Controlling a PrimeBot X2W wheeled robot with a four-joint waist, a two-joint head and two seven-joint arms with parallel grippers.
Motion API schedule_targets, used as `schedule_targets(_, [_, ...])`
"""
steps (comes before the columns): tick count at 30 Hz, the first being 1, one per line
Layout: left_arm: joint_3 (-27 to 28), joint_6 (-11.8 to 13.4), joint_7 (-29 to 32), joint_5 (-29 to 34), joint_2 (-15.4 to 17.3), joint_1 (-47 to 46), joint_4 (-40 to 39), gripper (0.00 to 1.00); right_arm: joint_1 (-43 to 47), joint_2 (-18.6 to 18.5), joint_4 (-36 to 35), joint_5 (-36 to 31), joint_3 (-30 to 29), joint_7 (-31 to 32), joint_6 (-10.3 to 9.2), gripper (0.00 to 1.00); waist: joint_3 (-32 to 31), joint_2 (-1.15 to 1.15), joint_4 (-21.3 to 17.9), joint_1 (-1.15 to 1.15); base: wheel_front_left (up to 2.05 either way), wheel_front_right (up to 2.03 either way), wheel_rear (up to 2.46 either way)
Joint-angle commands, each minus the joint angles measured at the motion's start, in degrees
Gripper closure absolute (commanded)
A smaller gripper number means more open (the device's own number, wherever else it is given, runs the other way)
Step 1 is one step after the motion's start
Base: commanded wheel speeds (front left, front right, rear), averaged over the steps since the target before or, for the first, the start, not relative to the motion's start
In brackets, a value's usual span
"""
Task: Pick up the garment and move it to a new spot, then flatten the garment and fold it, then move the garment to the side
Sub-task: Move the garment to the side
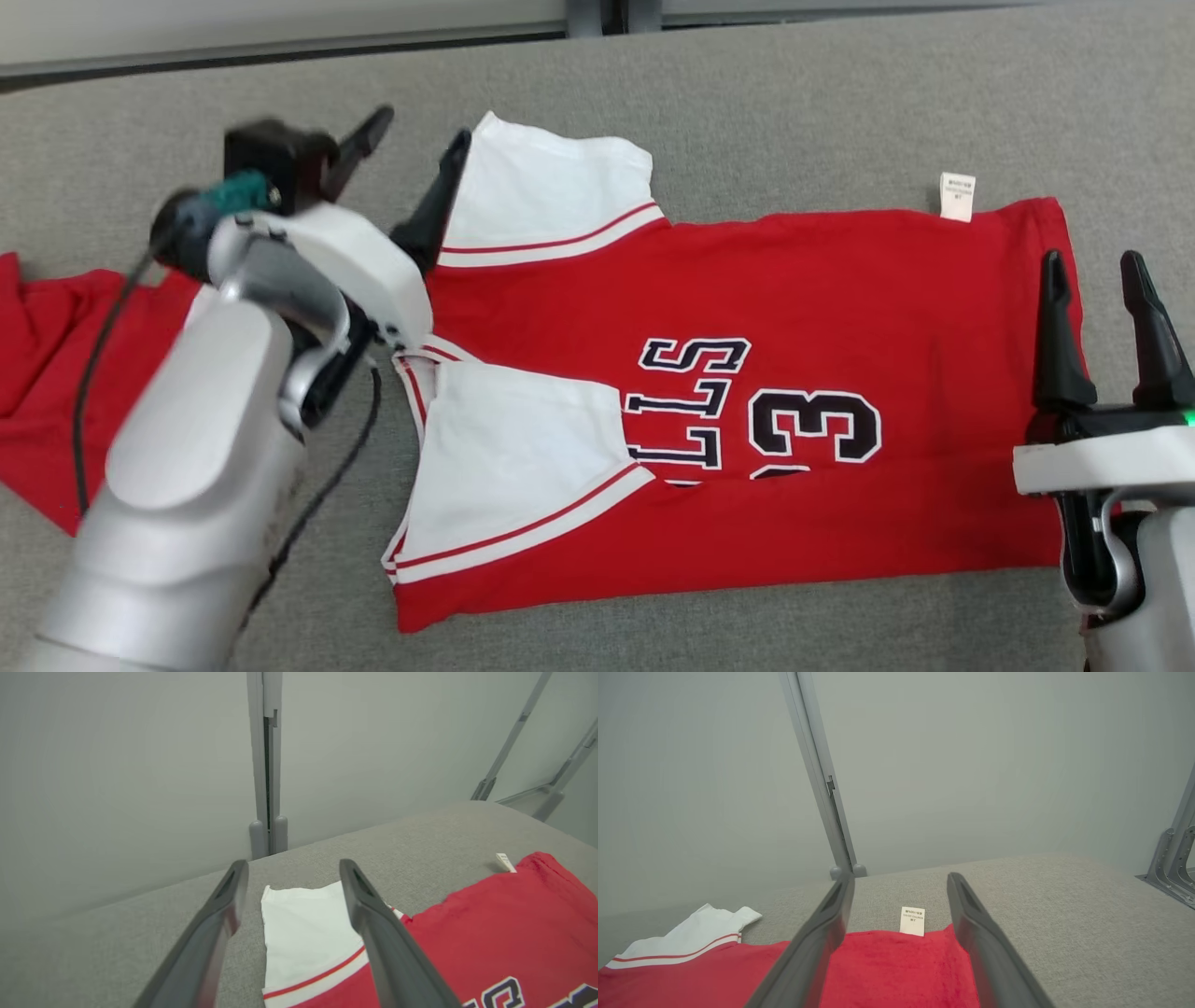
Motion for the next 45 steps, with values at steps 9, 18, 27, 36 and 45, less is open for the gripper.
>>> schedule_targets(9, [-5.0,-2.1,18.3,-3.9,6.6,-17.3,9.3,0.0,-8.4,0.5,2.3,-1.0,4.1,-1.2,0.0,0.0,7.9,0.0,-6.6,0.0,0.0,0.0,0.0])
schedule_targets(18, [-14.6,-2.2,22.7,-7.7,12.0,-23.3,13.9,0.0,-11.7,1.7,1.8,-0.1,6.2,-2.2,0.0,0.0,11.5,0.0,-10.4,0.0,0.0,0.0,0.0])
schedule_targets(27, [-19.8,-2.2,20.2,-11.6,15.3,-26.9,18.5,0.0,-11.9,3.1,2.3,-0.1,8.2,-2.6,0.0,0.0,13.8,0.0,-13.7,0.0,0.0,0.0,0.0])
schedule_targets(36, [-23.7,-2.2,20.4,-13.9,16.1,-29.2,22.8,0.05,-12.7,2.7,1.8,0.8,9.4,-2.7,-0.01,0.0,15.6,0.0,-15.0,0.0,0.0,0.0,0.0])
schedule_targets(45, [-27.3,-2.2,19.9,-20.9,15.5,-28.9,21.3,1.0,-14.0,1.2,3.2,-0.1,8.0,-2.6,0.0,0.0,13.3,0.0,-12.3,0.0,0.0,0.0,0.0])
